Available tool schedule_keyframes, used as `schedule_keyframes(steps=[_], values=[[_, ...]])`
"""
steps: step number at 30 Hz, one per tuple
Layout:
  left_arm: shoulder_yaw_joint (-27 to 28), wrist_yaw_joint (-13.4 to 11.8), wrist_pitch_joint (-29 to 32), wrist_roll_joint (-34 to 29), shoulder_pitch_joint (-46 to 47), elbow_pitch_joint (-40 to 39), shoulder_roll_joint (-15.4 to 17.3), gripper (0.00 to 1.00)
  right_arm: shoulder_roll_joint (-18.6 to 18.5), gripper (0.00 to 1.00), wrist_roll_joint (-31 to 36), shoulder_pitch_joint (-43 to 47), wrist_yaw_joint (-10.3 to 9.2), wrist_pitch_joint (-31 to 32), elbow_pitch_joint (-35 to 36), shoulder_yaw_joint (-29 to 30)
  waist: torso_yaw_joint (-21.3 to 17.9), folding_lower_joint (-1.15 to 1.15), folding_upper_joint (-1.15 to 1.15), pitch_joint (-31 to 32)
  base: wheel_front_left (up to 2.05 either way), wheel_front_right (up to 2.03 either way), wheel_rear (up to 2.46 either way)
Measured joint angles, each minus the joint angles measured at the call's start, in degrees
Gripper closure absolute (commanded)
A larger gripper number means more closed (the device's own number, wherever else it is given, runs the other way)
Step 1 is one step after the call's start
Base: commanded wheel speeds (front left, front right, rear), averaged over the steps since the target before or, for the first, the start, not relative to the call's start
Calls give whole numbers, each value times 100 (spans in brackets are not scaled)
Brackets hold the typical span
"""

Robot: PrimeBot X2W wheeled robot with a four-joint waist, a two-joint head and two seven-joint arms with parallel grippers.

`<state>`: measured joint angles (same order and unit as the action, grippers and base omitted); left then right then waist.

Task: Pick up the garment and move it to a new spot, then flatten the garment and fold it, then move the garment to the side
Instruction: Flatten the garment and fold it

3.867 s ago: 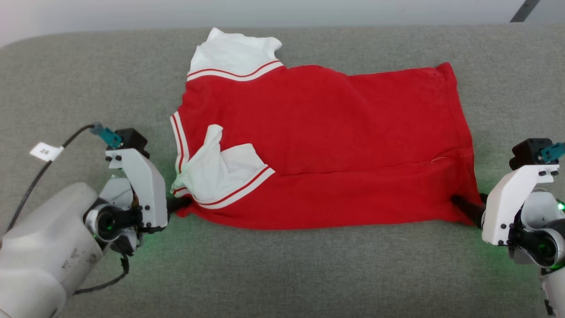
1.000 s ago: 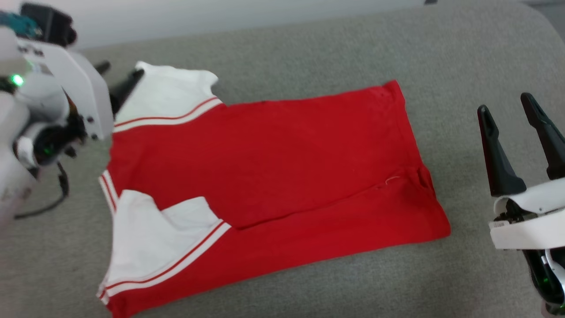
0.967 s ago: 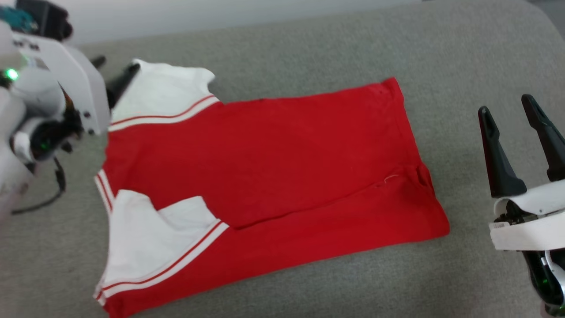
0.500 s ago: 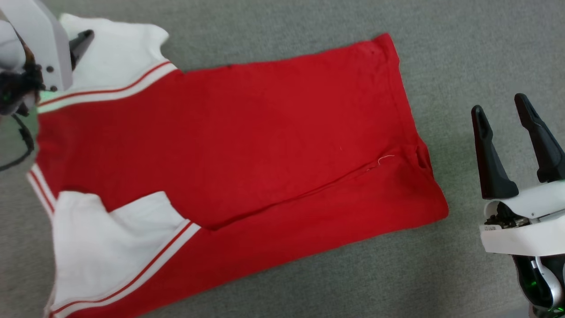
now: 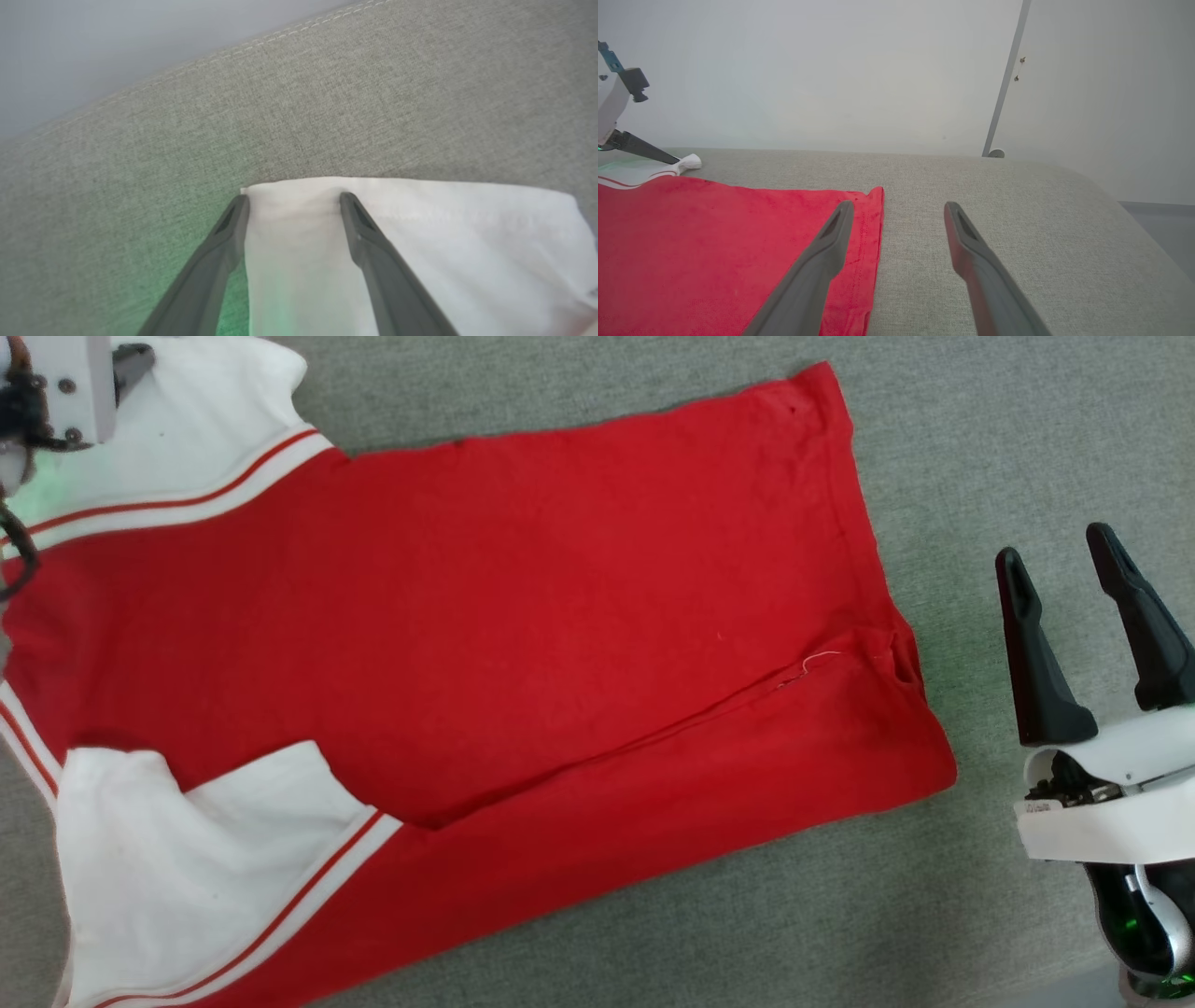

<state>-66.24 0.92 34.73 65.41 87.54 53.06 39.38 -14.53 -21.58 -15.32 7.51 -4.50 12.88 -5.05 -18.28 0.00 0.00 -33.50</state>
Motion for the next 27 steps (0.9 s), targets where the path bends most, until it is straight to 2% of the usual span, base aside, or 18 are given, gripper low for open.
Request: schedule_keyframes(steps=[9, 10, 11, 15, 19, 23, 27], values=[[-21, -269, 818, 134, 206, 252, -145, 0, -55, 0, -185, -82, 0, 342, 92, -129, 8, 0, 0, -15, 0, 0, 0], [-1, -271, 861, 175, 207, 263, -147, 66, -60, 0, -229, -115, 0, 413, 112, -138, 1, 0, 0, -15, 0, 0, 0], [27, -270, 878, 224, 206, 271, -148, 100, -107, 0, -268, -141, 0, 501, 145, -190, -3, 0, 0, -17, 0, 0, 0], [69, -186, 868, 269, 201, 244, -134, 100, -247, 0, -550, -354, 0, 1017, 230, -319, -6, 0, 0, -41, 0, 0, 0], [98, -85, 721, 280, 174, 212, -176, 100, -387, 0, -896, -929, 0, 1925, 111, -310, 27, 0, 0, -57, 0, 0, 0], [127, -41, 638, 313, 188, 236, -293, 100, -508, 0, -1133, -1827, 0, 2852, -341, -315, 103, 0, 0, -86, 0, 0, 0], [143, 40, 559, 320, 242, 278, -381, 100, -568, 0, -1333, -2692, -2, 3645, -1128, -520, 190, 0, 0, -133, 0, 0, 0]])
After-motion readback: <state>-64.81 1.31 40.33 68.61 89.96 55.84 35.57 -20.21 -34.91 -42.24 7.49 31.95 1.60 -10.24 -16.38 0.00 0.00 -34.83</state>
